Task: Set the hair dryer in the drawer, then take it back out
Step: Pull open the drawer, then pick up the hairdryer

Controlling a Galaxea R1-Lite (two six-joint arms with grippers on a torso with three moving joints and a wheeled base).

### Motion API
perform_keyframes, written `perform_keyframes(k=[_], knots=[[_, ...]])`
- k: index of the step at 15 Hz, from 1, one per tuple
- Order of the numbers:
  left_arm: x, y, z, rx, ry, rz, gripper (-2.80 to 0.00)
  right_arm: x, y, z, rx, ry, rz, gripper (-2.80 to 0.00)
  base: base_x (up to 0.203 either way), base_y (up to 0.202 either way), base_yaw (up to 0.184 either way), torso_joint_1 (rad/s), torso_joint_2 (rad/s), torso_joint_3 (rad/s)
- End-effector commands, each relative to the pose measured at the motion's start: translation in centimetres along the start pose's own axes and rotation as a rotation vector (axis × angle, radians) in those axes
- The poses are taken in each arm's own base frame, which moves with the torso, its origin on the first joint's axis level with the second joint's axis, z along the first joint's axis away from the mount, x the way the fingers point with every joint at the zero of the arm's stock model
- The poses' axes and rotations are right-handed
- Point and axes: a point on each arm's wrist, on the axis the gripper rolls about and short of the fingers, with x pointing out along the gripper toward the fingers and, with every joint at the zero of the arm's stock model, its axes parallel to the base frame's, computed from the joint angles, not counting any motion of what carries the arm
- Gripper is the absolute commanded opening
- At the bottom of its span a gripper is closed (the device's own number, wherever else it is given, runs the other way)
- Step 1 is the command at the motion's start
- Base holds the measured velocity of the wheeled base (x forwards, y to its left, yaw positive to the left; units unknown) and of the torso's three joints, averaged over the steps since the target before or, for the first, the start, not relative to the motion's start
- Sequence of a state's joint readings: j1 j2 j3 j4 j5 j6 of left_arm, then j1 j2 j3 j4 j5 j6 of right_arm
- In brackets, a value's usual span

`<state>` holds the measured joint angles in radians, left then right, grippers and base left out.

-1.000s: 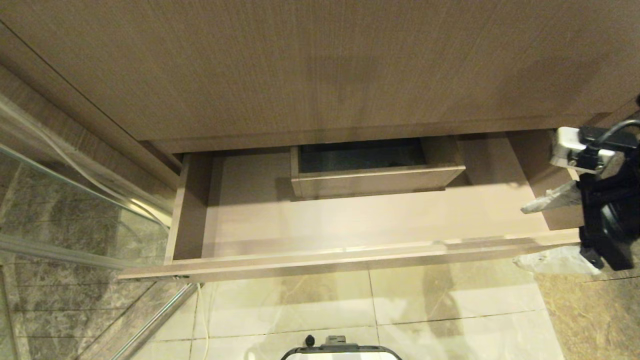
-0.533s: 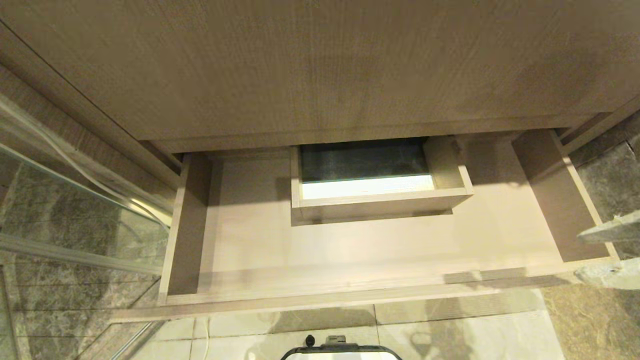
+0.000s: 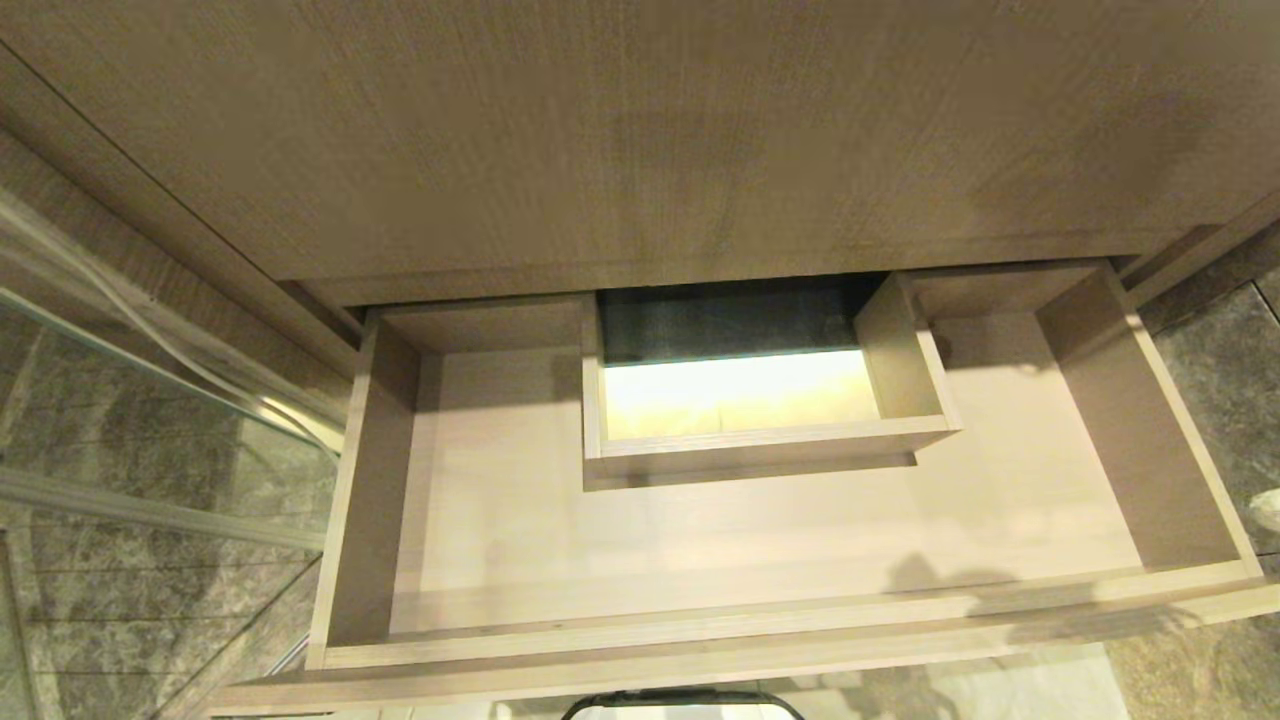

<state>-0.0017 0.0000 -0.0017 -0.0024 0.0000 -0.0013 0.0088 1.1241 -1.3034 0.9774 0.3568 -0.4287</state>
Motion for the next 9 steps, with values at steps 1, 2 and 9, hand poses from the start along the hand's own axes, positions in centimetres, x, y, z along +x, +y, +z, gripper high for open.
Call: perform_keyframes(k=[1,2,9], knots=[[0.0,0.0,0.0,0.0,0.001,0.0,-2.8,-1.3,0.9,-1.2,0.048,-0.037,-0.027,-2.8,0.0,0.0,0.0,0.0,0.0,0.0],[0.0,0.0,0.0,0.0,0.001,0.0,-2.8,-1.8,1.3,-1.6,0.078,-0.051,-0.041,-2.8,0.0,0.0,0.0,0.0,0.0,0.0],[0.0,0.0,0.0,0.0,0.001,0.0,-2.8,-1.9,2.7,-6.2,0.183,-0.189,-0.405,-2.8,0.0,0.0,0.0,0.0,0.0,0.0]])
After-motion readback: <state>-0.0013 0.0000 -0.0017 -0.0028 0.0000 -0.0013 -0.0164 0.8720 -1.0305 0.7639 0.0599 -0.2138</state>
